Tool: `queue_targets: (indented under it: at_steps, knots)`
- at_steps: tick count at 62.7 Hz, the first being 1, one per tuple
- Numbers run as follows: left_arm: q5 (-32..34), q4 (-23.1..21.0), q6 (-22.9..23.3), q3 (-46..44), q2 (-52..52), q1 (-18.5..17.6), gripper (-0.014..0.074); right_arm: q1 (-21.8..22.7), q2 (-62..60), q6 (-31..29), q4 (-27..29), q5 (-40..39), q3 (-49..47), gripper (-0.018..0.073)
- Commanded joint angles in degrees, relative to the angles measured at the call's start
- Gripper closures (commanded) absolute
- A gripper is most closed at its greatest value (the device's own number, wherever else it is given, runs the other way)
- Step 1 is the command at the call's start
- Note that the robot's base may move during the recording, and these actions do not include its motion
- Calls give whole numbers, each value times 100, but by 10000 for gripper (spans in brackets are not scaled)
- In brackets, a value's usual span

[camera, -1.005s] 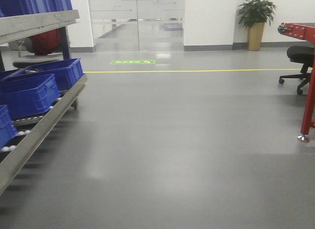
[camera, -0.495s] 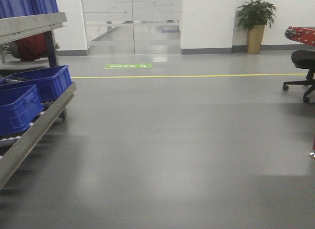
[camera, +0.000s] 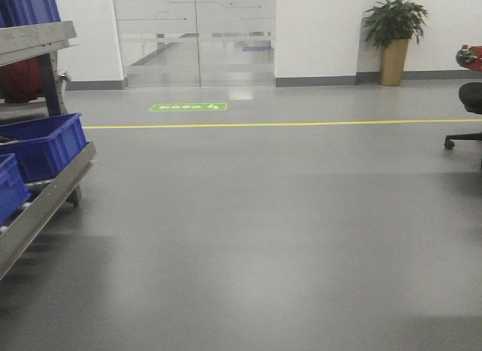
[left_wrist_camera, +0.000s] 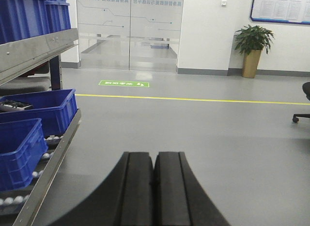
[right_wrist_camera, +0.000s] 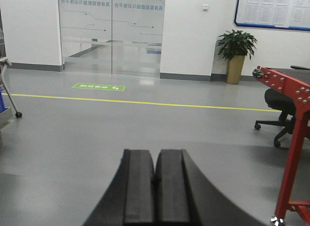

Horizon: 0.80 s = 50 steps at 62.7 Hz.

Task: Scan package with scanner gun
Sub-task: 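Drive the base forward along the aisle past the blue crate shelves, then turn the base toward the red table and approach it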

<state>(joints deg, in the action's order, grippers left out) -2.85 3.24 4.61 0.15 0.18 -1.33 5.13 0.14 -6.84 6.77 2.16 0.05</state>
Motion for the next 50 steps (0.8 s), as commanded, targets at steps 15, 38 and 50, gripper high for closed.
queue_targets:
  at_steps: [15, 38, 50]
  knots:
    - [77, 11, 9, -15, -18, 10, 689, 36, -14, -16, -38, -130, -5, 721]
    - [77, 11, 9, -15, -18, 10, 689, 36, -14, -16, -38, -130, -5, 721]
    - [77, 11, 9, -15, -18, 10, 689, 36, -14, -16, -38, -130, -5, 721]
